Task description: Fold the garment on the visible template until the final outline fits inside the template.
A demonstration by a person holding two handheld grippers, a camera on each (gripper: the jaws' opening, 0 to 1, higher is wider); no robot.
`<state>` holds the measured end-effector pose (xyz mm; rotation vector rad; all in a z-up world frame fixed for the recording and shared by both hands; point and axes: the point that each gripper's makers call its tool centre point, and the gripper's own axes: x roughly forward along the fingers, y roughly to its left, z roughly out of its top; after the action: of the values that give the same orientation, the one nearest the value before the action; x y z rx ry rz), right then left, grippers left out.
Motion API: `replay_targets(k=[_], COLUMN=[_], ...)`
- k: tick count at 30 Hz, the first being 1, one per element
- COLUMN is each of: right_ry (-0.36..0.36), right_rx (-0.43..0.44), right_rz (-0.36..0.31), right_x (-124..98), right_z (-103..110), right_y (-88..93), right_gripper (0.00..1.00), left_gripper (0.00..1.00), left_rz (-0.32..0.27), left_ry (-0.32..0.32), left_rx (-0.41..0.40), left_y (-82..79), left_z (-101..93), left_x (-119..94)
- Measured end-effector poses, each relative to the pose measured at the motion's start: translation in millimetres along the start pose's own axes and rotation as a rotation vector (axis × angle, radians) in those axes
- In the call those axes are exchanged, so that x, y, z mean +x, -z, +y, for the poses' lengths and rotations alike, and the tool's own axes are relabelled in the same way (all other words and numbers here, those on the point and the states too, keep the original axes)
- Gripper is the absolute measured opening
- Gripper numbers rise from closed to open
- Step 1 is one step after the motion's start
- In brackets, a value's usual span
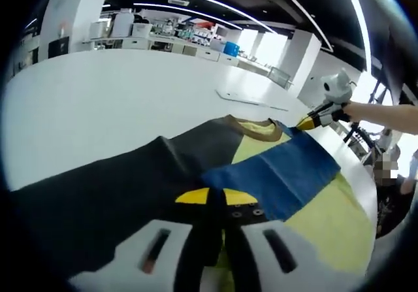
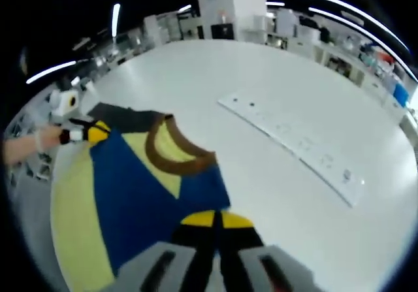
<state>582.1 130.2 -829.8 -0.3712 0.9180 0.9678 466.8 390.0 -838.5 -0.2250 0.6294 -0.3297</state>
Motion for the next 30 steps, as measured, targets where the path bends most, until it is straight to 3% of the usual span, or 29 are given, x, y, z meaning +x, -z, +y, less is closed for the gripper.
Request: replay_targets(k=[13, 30], right_ry=[0.026, 0.055], right_rx=[0.047, 0.014], right_rz=[0.033, 0.048], right_x=[-1, 1], right_z=[-17, -22], right_y=[9.5, 13.8], right_gripper=[0.00, 0.00], left_gripper=[0.00, 0.00], left_rz=[-0.002, 0.026], left_ry=[-0.029, -0.055], left_rx=[0.022, 0.021], left_y=[-5.9, -1.1], left_z=[-2.0, 1.7], left_x=[-7, -2])
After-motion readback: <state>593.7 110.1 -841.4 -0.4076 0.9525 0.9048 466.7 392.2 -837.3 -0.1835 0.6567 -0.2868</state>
